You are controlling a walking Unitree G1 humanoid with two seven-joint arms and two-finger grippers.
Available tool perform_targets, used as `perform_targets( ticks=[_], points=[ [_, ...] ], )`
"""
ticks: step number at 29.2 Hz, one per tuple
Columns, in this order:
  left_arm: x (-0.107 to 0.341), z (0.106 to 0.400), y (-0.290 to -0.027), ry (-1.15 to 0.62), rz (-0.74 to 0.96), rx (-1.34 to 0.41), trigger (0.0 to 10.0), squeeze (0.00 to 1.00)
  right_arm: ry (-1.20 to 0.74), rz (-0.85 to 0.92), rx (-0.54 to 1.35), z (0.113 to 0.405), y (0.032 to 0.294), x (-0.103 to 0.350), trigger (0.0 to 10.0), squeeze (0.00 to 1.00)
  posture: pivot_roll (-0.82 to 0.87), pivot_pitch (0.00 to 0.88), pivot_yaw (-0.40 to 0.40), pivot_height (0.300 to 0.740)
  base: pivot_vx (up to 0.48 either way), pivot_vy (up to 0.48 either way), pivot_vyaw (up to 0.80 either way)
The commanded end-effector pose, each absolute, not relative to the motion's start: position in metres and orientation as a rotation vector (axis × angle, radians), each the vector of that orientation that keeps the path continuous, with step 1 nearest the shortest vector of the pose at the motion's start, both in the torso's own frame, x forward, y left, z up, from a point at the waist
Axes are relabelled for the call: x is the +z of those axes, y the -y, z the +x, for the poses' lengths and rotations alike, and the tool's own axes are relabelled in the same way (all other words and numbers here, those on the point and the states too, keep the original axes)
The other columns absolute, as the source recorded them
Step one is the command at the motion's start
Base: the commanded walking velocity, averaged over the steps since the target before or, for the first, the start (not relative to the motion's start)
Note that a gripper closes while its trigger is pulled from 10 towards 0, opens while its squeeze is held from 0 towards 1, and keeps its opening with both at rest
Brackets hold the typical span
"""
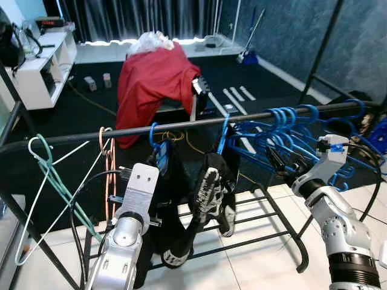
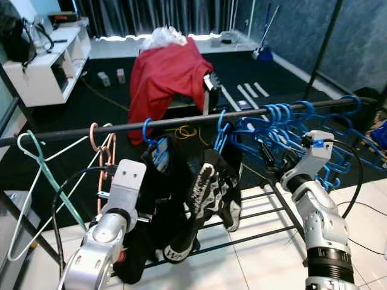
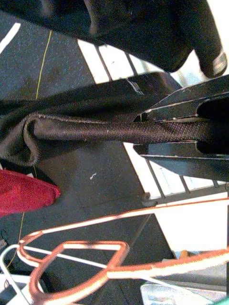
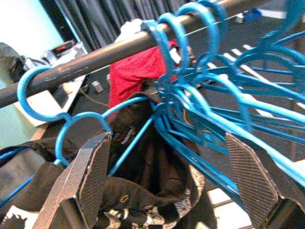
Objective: Hang hanger
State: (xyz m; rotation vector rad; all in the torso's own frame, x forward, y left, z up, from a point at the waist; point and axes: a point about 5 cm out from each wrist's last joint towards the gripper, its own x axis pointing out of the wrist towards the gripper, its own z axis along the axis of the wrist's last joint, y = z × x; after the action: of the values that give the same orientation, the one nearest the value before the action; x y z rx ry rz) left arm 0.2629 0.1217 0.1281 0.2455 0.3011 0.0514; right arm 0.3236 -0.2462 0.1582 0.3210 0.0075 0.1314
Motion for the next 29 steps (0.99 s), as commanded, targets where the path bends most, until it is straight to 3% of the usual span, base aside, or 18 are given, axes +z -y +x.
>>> perform_targets(
  ticks=[1,5,6,16,18,21,23,29],
  points=[
    [0.131,0.262,-0.119,-0.299,0.231,0.059,10.0,0.0,-0.03,0.314,0.12,0.322,0.248,0.155,10.0,0.0,-0.05,0.013,-0.022,0.74,0.0,0.0,0.0],
    [0.13,0.26,-0.114,-0.309,0.224,0.021,10.0,0.0,-0.03,0.315,0.118,0.322,0.248,0.155,10.0,0.0,-0.05,0.014,-0.021,0.74,0.0,0.0,0.0],
    [0.13,0.257,-0.111,-0.311,0.207,-0.009,10.0,1.0,-0.03,0.316,0.118,0.323,0.248,0.155,10.0,0.0,-0.05,0.017,-0.02,0.74,0.0,0.0,0.0],
    [0.131,0.246,-0.103,-0.331,0.254,-0.227,10.0,1.0,-0.03,0.318,0.117,0.323,0.247,0.155,10.0,0.0,-0.05,0.016,-0.02,0.74,0.0,0.0,0.0],
    [0.135,0.239,-0.12,-0.286,0.334,-0.291,10.0,1.0,-0.031,0.32,0.117,0.323,0.248,0.155,10.0,0.0,-0.04,0.015,-0.022,0.74,0.0,0.0,0.0],
    [0.142,0.236,-0.134,-0.215,0.357,-0.26,10.0,1.0,-0.032,0.32,0.118,0.324,0.248,0.154,10.0,0.0,-0.03,0.013,-0.025,0.74,0.0,0.0,0.0],
    [0.156,0.228,-0.152,-0.078,0.364,-0.18,10.0,1.0,-0.033,0.319,0.119,0.325,0.248,0.154,10.0,0.0,-0.03,0.011,-0.029,0.74,0.0,0.0,0.0],
    [0.16,0.218,-0.174,-0.016,0.296,-0.045,10.0,1.0,-0.036,0.317,0.121,0.33,0.248,0.154,10.0,0.0,-0.02,0.0,-0.04,0.74,0.0,0.0,0.0]
  ],
)
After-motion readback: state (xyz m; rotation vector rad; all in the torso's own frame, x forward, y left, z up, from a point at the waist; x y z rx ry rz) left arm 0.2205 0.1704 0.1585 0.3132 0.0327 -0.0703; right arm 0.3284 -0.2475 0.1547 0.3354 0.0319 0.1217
